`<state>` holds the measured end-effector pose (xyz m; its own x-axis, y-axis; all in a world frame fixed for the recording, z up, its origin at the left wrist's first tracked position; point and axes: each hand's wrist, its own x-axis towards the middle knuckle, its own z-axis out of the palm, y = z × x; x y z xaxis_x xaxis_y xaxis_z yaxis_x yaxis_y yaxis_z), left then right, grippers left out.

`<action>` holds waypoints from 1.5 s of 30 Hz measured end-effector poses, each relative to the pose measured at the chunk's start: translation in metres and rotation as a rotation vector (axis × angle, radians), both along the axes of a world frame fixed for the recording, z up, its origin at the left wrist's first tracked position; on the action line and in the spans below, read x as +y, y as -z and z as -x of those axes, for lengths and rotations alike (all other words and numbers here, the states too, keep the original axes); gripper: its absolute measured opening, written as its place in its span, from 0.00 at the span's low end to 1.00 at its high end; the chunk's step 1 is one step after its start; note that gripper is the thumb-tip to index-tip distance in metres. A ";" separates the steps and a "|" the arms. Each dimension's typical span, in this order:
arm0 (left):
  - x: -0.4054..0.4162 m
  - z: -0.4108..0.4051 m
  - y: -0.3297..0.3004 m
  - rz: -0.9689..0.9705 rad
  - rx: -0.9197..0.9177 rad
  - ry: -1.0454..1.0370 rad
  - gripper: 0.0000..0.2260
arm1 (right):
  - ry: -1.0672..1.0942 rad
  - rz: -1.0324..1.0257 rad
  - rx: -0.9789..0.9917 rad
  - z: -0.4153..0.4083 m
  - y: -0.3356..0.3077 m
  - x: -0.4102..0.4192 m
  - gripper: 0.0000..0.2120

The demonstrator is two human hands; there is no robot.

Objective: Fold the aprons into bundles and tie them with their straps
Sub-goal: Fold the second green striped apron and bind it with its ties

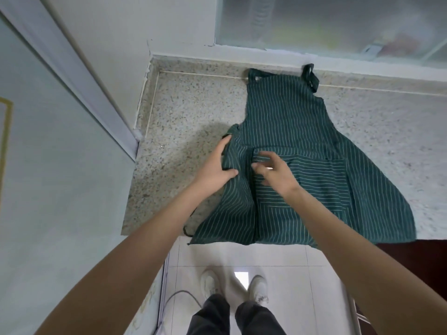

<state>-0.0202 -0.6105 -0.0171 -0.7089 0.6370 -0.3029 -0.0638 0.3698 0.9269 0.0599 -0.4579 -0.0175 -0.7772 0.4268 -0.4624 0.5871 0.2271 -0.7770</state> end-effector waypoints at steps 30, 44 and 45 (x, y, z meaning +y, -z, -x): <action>0.263 -0.083 0.007 0.521 0.293 0.112 0.20 | 0.689 0.317 -0.069 -0.103 -0.007 0.279 0.10; 0.337 -0.093 0.046 1.099 0.266 0.499 0.50 | 0.286 -0.207 -0.420 -0.123 0.045 0.356 0.22; 0.342 -0.095 0.047 1.134 0.266 0.505 0.51 | 0.289 -0.147 -0.408 -0.121 0.044 0.358 0.24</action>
